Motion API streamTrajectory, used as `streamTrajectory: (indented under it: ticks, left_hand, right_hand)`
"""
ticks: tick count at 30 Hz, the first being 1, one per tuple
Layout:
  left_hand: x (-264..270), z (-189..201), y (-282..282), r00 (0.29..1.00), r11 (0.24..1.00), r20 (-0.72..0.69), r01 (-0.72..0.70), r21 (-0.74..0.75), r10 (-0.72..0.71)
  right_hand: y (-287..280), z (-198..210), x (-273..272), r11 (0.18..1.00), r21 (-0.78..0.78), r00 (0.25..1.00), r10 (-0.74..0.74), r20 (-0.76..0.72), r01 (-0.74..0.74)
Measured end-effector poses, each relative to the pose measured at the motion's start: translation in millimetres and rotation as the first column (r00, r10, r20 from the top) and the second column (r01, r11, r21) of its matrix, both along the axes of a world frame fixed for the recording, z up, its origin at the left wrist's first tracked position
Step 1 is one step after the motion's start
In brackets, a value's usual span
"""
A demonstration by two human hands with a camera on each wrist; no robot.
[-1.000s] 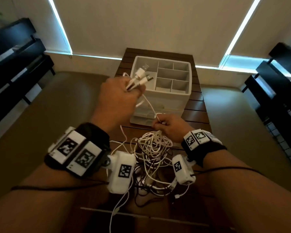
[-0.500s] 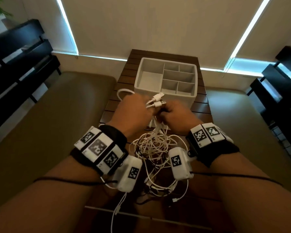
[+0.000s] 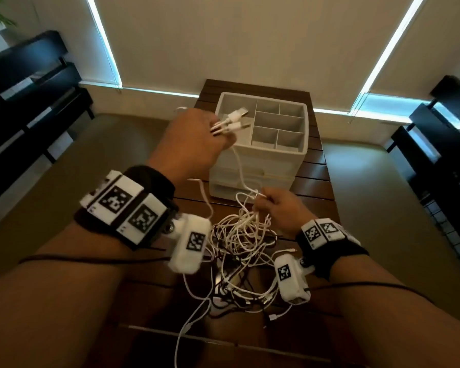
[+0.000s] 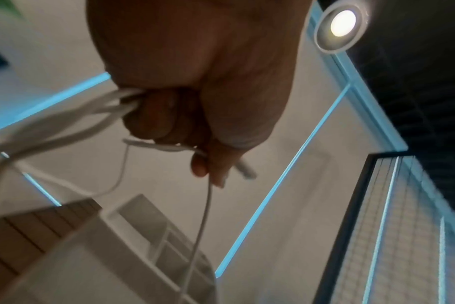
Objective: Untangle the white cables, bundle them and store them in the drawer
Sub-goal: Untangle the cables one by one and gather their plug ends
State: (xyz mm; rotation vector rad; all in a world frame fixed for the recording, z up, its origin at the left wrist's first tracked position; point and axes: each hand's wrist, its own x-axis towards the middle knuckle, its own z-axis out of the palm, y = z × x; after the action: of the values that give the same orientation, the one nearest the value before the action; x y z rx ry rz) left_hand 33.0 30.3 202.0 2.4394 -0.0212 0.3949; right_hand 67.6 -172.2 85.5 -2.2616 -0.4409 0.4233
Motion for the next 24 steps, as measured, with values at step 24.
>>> streamTrajectory:
  ticks: [24]
  left_hand:
    - [-27,-19,28,0.903,0.947,-0.4,-0.25,-0.199,0.155]
  right_hand:
    - [4,-17,-80,0.736,-0.249,0.774,0.565,-0.286,-0.629]
